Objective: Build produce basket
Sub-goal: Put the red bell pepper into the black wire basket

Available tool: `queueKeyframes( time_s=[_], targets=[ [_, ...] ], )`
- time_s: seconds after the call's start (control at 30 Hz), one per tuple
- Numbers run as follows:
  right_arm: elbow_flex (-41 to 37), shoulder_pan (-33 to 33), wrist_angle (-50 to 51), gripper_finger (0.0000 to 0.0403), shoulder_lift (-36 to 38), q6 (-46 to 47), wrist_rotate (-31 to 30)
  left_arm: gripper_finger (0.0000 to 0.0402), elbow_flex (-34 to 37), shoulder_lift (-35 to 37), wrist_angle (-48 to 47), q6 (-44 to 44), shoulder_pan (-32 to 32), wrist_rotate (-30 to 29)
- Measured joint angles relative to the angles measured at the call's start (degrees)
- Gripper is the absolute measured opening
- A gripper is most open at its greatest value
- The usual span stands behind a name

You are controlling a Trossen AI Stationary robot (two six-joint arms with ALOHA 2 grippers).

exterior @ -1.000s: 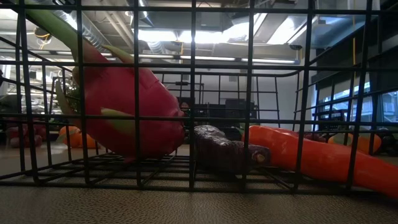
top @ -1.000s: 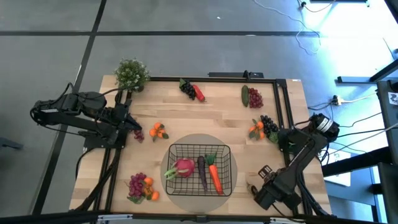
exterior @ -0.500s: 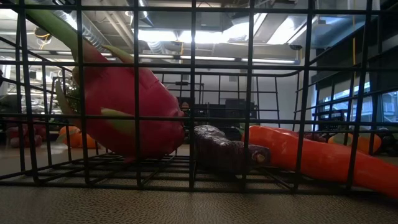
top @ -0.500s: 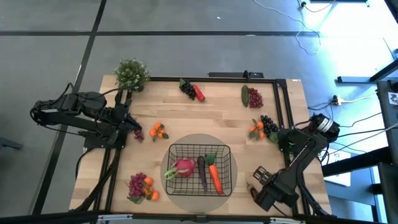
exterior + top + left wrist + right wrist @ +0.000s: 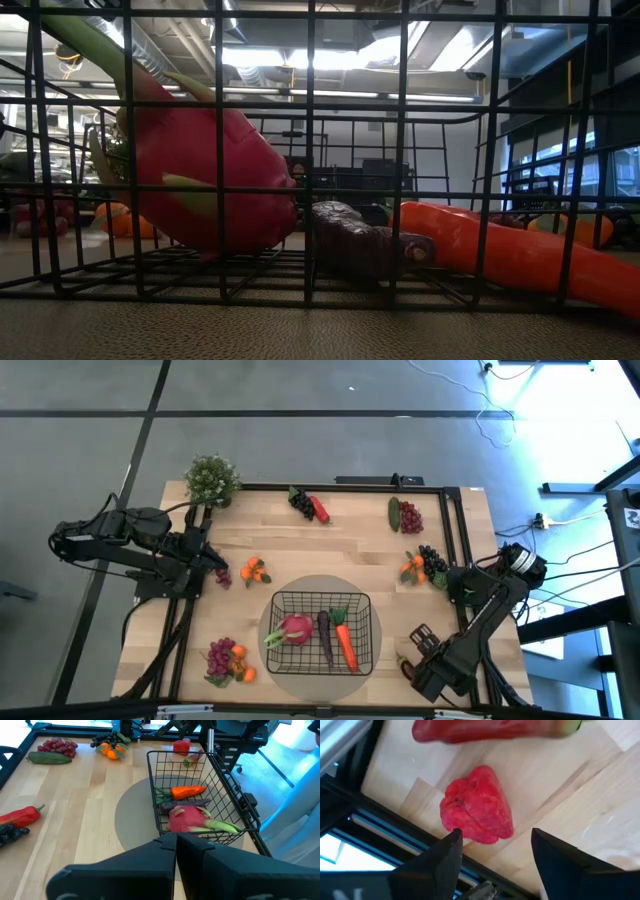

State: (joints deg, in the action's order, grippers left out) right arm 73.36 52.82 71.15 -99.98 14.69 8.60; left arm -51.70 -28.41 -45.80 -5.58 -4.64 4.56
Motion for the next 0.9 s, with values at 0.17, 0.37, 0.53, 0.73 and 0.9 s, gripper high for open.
queueKeyframes(
  time_s=[0.17,0.37,0.53,0.73,0.9],
  targets=[
    [0.00,0.00,-0.10,0.0220,0.00,0.90,0.00,0.0000,0.00,-0.01,0.01,0.00,-0.01,0.00],
    [0.00,0.00,0.05,0.0220,0.00,-3.13,-0.59,0.0000,0.00,0.00,0.01,0.00,0.00,0.00],
    [0.00,0.00,0.08,0.0220,0.00,-7.53,-0.57,0.0000,0.00,0.00,0.01,0.00,-0.01,0.00],
    [0.00,0.00,0.40,0.0220,0.00,-8.36,-0.57,0.0000,0.00,-0.01,0.01,0.00,0.00,0.01],
    [0.00,0.00,0.37,0.0220,0.00,-8.97,-0.57,0.0000,0.00,-0.01,0.01,0.00,-0.01,0.00]
  ],
)
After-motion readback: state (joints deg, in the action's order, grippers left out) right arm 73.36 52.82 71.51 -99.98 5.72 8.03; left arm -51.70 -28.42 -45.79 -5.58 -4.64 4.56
